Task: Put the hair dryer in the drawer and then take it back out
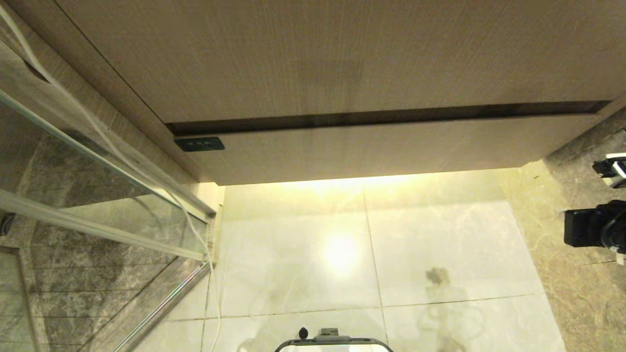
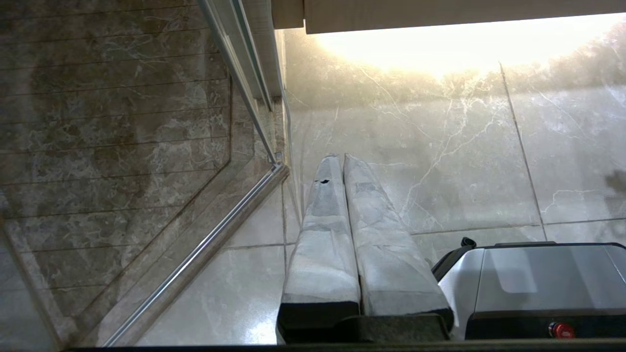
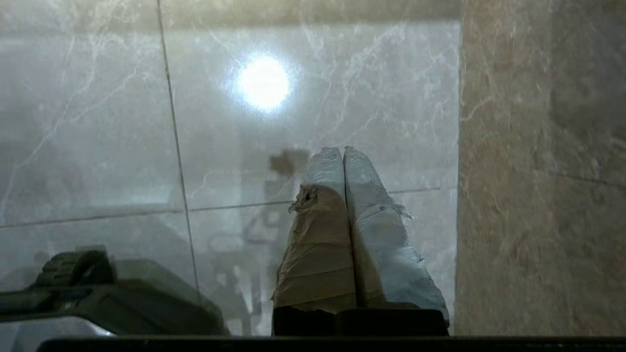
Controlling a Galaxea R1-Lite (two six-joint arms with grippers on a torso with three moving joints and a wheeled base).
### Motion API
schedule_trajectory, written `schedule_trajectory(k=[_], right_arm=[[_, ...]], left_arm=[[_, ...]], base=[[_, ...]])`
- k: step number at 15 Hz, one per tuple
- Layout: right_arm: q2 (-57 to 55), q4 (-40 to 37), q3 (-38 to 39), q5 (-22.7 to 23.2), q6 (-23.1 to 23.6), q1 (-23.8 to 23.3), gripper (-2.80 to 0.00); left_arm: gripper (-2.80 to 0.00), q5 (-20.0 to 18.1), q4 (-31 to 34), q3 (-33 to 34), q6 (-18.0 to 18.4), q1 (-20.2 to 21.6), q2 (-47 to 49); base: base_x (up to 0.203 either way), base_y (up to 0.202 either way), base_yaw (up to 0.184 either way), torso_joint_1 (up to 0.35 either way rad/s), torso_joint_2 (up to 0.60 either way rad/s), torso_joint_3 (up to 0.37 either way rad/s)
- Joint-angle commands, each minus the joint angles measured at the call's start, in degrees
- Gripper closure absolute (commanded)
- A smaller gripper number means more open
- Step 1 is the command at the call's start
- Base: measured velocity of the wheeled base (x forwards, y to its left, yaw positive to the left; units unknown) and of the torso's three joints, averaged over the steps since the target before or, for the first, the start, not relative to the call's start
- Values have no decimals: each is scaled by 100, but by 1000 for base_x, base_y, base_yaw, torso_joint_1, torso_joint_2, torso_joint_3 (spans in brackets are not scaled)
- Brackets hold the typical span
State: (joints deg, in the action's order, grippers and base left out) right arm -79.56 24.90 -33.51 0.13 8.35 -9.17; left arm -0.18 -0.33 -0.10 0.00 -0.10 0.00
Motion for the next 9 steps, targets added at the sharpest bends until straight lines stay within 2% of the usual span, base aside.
schedule_trajectory(k=[1,4,9], right_arm=[[850,-157,295,-18,6,3,0],[1267,-559,356,-27,-56,-11,0],[2582,-2069,608,-10,-59,-4,0]], left_arm=[[0,1,-2,1,6,1,9],[0,1,-2,1,3,1,9],[0,1,-2,1,0,1,9]], base=[[0,0,0,0,0,0],[0,0,0,0,0,0],[0,0,0,0,0,0]])
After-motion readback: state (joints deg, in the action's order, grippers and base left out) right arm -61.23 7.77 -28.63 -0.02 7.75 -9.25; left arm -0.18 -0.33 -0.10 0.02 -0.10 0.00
